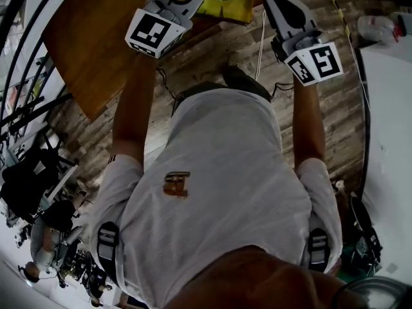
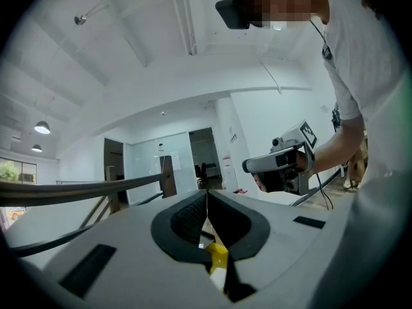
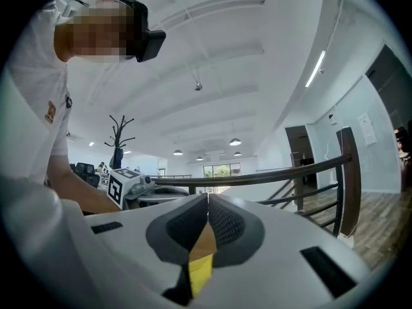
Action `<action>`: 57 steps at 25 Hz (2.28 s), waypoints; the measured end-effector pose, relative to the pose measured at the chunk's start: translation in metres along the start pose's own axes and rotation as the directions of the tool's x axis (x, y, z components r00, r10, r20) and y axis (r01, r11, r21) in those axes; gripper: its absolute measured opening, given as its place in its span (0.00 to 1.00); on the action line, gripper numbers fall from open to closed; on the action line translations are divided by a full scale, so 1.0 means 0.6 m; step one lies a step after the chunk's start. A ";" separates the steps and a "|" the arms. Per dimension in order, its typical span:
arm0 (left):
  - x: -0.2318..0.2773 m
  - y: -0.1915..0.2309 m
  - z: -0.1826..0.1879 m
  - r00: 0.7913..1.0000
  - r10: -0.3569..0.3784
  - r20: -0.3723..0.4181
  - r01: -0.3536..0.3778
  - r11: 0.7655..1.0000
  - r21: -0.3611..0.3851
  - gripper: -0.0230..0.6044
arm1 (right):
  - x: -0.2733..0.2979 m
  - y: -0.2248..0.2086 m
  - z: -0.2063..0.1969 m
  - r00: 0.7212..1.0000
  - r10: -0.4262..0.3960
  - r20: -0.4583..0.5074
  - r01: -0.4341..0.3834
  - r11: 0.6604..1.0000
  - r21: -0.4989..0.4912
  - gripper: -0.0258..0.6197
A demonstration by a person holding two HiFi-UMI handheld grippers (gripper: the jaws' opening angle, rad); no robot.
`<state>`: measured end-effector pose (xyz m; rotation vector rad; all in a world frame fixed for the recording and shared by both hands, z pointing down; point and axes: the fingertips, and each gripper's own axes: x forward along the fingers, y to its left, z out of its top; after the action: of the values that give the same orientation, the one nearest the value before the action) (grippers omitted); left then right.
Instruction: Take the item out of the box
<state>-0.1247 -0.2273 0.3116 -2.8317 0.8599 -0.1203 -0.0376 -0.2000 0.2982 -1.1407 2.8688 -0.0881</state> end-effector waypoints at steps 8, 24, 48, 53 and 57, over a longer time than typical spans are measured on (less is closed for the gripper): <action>0.079 0.016 -0.050 0.995 -0.018 -0.095 0.021 0.999 0.039 0.07 | 0.036 -0.077 -0.026 0.995 0.091 -0.038 -0.092 0.995 -0.023 0.09; 0.235 -0.024 -0.225 0.830 -0.176 -0.529 0.239 0.970 0.052 0.25 | 0.033 -0.237 -0.052 0.974 0.209 -0.089 -0.209 0.978 0.018 0.09; 0.256 -0.051 -0.460 0.369 -0.431 -0.823 0.623 0.772 -0.125 0.44 | 0.044 -0.296 -0.102 0.991 0.060 -0.122 -0.055 0.997 0.045 0.09; 0.242 -0.059 -0.473 0.338 -0.430 -0.837 0.633 0.762 -0.136 0.44 | 0.033 -0.290 -0.103 0.992 0.041 -0.118 -0.036 0.998 0.046 0.09; 0.225 -0.067 -0.477 0.320 -0.426 -0.846 0.642 0.755 -0.138 0.42 | 0.021 -0.282 -0.105 0.992 0.029 -0.119 -0.023 0.998 0.051 0.09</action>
<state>-0.0274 -0.3120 0.6036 -2.5717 -0.1383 -1.7031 0.0649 -0.3294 0.3729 -1.1255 2.9660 -0.2329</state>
